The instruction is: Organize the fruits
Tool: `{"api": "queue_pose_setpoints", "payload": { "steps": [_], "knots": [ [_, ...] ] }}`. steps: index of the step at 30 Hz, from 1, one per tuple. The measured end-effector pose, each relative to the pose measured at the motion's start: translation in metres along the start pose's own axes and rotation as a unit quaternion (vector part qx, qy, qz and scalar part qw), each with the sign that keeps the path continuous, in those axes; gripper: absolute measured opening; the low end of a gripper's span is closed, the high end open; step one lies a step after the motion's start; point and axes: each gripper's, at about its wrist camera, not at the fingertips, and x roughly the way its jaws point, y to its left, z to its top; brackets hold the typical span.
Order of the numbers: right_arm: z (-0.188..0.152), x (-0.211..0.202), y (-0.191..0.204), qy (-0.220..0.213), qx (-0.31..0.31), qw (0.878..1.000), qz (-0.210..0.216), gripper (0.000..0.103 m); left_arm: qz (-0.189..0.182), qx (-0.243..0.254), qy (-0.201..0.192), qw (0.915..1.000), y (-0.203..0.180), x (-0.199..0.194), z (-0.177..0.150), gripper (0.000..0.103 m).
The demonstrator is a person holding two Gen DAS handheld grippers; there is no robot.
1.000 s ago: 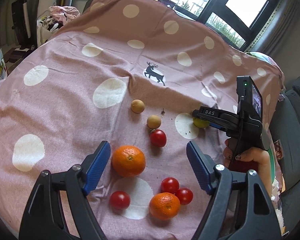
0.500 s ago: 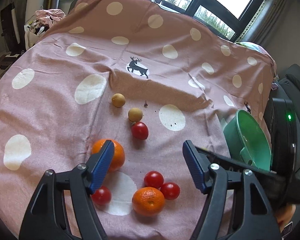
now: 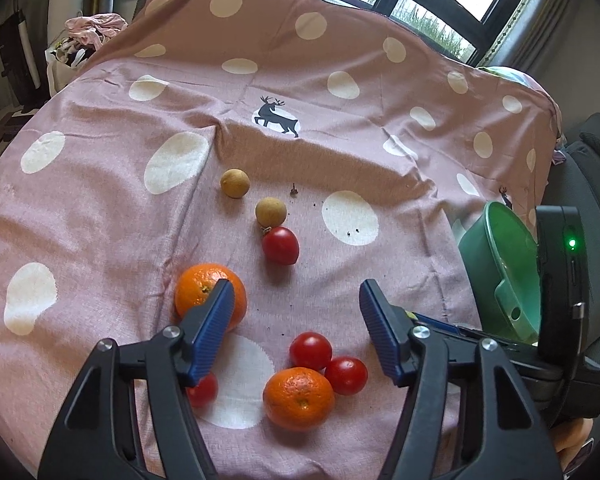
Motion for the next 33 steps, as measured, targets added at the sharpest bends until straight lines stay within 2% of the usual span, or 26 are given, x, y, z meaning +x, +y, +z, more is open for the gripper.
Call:
{"api": "queue_pose_setpoints", "payload": {
  "steps": [5,7,10,15,16,21,24,28,33],
  "knots": [
    [0.000,-0.009,-0.002,-0.019,-0.002,1.000,0.022,0.056,-0.009,0.002,-0.001,1.0000,-0.003,0.000,-0.001,0.063],
    [0.002,-0.012,-0.005,-0.029,0.005,0.999,0.031,0.057,-0.015,0.002,0.001,0.9999,-0.005,0.001,-0.001,0.061],
    [0.011,-0.012,-0.012,-0.052,0.023,0.997,0.044,0.056,-0.029,-0.004,0.010,0.9995,-0.005,0.005,-0.001,0.054],
    [0.010,0.004,-0.017,-0.017,0.038,0.998,0.050,0.048,-0.061,-0.009,0.042,0.9972,-0.010,0.017,-0.004,0.049],
    [0.009,0.003,-0.017,-0.021,0.038,0.998,0.048,0.045,-0.068,-0.007,0.049,0.9964,-0.013,0.018,-0.005,0.048],
    [0.004,-0.004,-0.020,-0.021,0.047,0.998,0.043,0.045,-0.075,0.022,0.066,0.9948,-0.027,0.023,-0.011,0.046],
    [0.004,-0.010,-0.027,-0.024,0.066,0.996,0.061,0.045,-0.083,0.037,0.069,0.9934,-0.034,0.024,-0.014,0.046],
    [0.004,-0.019,-0.024,-0.040,0.058,0.995,0.077,0.045,-0.094,0.051,0.081,0.9910,-0.043,0.030,-0.017,0.046],
    [0.004,-0.007,-0.021,-0.019,0.058,0.996,0.068,0.045,-0.092,0.067,0.096,0.9888,-0.056,0.042,-0.022,0.042]
  ]
}}
